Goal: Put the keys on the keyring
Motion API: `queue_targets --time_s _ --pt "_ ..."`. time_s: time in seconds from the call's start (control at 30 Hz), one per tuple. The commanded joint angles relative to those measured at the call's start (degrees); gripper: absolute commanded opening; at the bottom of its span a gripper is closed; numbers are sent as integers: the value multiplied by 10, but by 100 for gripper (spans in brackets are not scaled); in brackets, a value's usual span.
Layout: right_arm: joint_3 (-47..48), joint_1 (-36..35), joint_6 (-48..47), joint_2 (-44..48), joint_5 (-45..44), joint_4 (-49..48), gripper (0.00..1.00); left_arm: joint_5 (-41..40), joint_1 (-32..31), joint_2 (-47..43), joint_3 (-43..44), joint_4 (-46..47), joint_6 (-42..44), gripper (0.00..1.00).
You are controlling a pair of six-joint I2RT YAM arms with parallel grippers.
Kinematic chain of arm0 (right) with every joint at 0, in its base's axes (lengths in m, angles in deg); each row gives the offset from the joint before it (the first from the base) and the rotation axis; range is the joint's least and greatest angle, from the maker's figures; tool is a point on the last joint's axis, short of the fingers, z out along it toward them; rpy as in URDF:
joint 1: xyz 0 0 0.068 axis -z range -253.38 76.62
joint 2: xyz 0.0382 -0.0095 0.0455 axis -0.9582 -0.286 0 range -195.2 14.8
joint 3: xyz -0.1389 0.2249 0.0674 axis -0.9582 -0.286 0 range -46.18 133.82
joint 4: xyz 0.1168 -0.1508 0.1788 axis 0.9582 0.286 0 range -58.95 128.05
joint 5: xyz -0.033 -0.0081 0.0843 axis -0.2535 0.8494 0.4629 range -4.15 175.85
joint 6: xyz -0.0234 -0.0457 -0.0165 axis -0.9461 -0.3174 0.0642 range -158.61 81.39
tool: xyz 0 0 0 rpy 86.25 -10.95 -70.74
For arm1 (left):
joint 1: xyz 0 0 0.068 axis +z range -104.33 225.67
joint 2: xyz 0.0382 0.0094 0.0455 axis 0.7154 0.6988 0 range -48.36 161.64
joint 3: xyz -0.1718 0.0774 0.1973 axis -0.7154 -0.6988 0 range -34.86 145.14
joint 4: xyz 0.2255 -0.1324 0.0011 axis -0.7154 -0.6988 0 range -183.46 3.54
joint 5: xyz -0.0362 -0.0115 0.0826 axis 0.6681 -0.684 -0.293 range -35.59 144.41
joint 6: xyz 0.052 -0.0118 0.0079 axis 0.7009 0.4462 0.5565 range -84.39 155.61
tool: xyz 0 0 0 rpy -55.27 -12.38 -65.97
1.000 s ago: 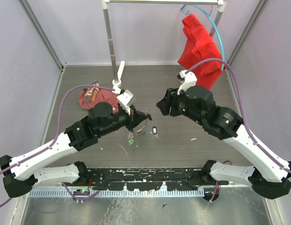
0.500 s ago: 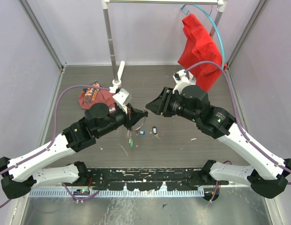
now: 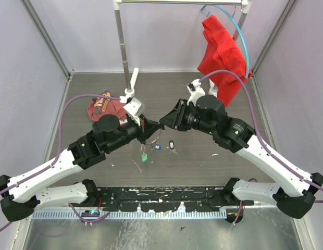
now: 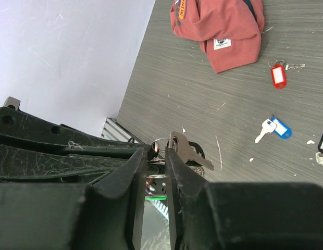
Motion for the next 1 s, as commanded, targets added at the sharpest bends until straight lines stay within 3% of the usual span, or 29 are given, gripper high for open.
queue_targets --time_s 0.0,0.27,0.3,0.4,0.5,0.7,0.83,0.97 --pt "3 3 9 5 8 -43 24 0 2 -11 -5 31 5 0" --pt "-6 3 10 9 8 -54 2 12 2 -10 -7 37 8 1" --pt "-7 3 8 11 7 -57 1 19 2 -11 -10 40 10 6" --pt "-14 2 2 18 6 -74 1 34 2 -24 -28 63 13 40" --pt "-8 3 -16 21 -11 -65 1 39 2 -33 -37 72 17 59" --pt "54 3 -93 7 -96 45 1 22 2 -45 -37 51 31 74" --pt "99 3 -150 -16 -183 153 1 -4 9 -35 -18 10 42 79" --pt "120 6 -178 -40 -216 241 1 25 45 -8 -1 -17 31 83"
